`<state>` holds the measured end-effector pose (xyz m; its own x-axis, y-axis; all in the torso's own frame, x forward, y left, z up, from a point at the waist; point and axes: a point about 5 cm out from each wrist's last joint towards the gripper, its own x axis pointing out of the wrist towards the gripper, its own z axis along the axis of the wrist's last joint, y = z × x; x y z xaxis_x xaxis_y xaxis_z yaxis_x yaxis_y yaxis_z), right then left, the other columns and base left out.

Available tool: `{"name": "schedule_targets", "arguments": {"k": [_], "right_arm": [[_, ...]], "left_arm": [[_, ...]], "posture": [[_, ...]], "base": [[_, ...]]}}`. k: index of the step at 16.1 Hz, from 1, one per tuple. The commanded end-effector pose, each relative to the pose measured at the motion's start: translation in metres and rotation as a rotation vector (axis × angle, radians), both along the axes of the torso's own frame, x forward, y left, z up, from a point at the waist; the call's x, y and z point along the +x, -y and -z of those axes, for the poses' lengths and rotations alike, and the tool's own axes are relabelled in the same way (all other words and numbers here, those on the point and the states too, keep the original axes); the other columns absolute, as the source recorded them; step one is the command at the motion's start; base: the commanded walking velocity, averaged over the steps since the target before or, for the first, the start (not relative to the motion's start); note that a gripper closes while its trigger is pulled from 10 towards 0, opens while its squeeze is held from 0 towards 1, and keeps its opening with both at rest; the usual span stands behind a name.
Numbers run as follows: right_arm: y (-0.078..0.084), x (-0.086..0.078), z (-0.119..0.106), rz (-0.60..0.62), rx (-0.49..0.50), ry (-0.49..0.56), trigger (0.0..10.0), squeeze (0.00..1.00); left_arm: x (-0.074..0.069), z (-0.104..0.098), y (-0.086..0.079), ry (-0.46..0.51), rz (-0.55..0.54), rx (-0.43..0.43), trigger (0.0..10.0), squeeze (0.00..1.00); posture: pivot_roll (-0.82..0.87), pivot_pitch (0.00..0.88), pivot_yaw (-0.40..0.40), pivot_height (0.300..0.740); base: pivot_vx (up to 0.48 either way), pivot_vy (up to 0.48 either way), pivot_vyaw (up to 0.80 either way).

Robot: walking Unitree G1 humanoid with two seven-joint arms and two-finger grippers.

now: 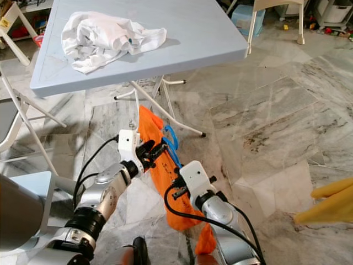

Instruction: Hang hanger

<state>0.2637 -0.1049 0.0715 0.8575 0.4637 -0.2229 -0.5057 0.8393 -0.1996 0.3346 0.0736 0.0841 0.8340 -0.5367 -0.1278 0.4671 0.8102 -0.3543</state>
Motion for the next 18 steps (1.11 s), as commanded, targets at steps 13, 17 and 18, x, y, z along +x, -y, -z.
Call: {"name": "schedule_targets", "arguments": {"k": [13, 17, 18], "right_arm": [[0.016, 0.026, -0.012, 0.283, -0.035, 0.075, 10.0, 0.00], [0.014, 0.026, -0.013, 0.262, -0.021, 0.083, 10.0, 0.00], [0.012, 0.023, -0.014, 0.224, -0.001, 0.086, 10.0, 0.00]], "left_arm": [[0.009, -0.002, -0.042, 0.044, -0.225, 0.066, 0.0, 0.00], [0.011, -0.003, -0.048, 0.045, -0.238, 0.079, 0.0, 0.00], [0.011, -0.002, -0.047, 0.047, -0.231, 0.086, 0.0, 0.00]], "posture": [[-0.16, 0.236, 0.080, 0.740], [-0.16, 0.240, 0.080, 0.740], [-0.16, 0.240, 0.080, 0.740]], "base": [[0.000, 0.000, 0.00], [0.000, 0.000, 0.00], [0.000, 0.000, 0.00]]}}
